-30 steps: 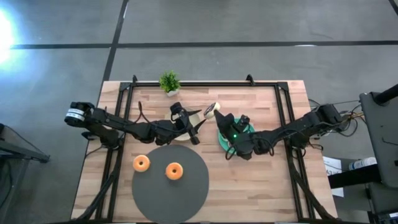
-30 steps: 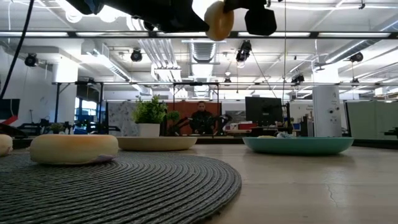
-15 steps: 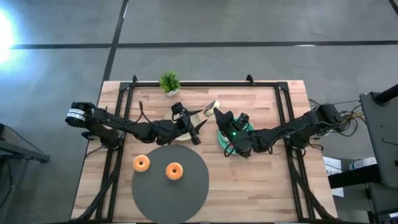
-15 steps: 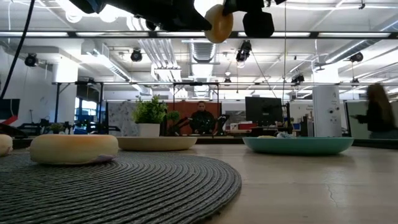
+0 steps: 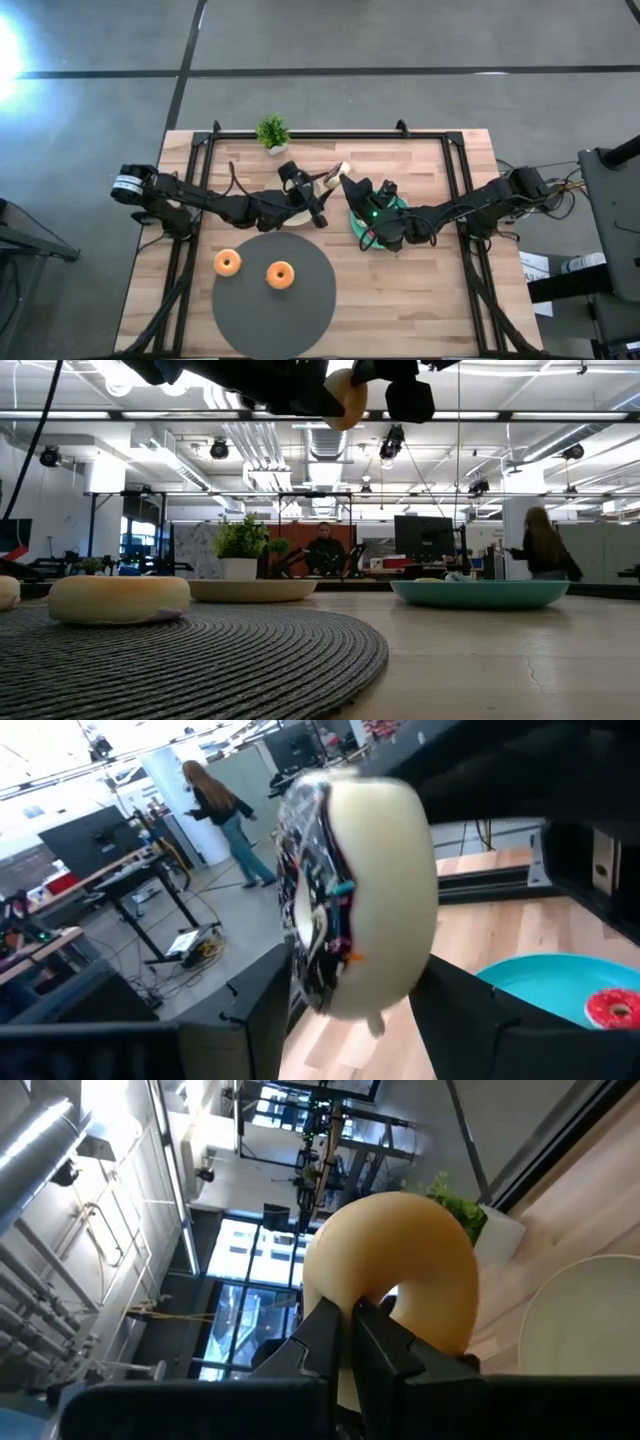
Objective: Pick & Place donuts
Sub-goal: Put the large black donut on the brown plate
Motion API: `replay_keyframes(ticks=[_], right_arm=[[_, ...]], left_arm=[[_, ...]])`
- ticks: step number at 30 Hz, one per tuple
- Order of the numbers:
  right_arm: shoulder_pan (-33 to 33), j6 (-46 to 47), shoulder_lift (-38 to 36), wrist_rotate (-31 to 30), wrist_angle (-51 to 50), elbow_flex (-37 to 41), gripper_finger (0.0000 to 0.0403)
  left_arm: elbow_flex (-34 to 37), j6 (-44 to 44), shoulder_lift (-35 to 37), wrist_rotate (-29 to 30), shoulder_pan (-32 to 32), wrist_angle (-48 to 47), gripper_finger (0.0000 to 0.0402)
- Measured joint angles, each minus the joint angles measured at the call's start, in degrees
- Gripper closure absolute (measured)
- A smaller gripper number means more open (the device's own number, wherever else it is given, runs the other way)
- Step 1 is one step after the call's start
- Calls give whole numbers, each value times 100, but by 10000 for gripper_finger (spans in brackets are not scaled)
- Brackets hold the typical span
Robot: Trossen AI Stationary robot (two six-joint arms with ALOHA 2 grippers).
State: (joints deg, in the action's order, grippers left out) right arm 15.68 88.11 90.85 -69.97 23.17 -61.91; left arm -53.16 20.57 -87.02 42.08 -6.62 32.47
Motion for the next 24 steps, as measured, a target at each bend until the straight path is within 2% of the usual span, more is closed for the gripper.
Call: replay_keyframes(ticks=[5, 12, 16, 20, 24], right_arm=[[0, -2, 0, 19, -40, 4, 390], [-9, 120, -9, 442, -449, 4, 377], [-7, -10, -48, 563, -829, 7, 332], [28, -355, -138, 659, -1059, 7, 274], [29, -1036, -423, 1304, -1597, 13, 223]], left_arm=[[-44, 32, 7, 104, 3, -4, 265], [-62, 361, 7, 181, 3, -100, 354], [-62, 358, 7, 207, 3, -233, 391], [-71, 374, 9, 268, 28, -228, 390], [-62, 401, 25, 421, 82, -679, 389]])
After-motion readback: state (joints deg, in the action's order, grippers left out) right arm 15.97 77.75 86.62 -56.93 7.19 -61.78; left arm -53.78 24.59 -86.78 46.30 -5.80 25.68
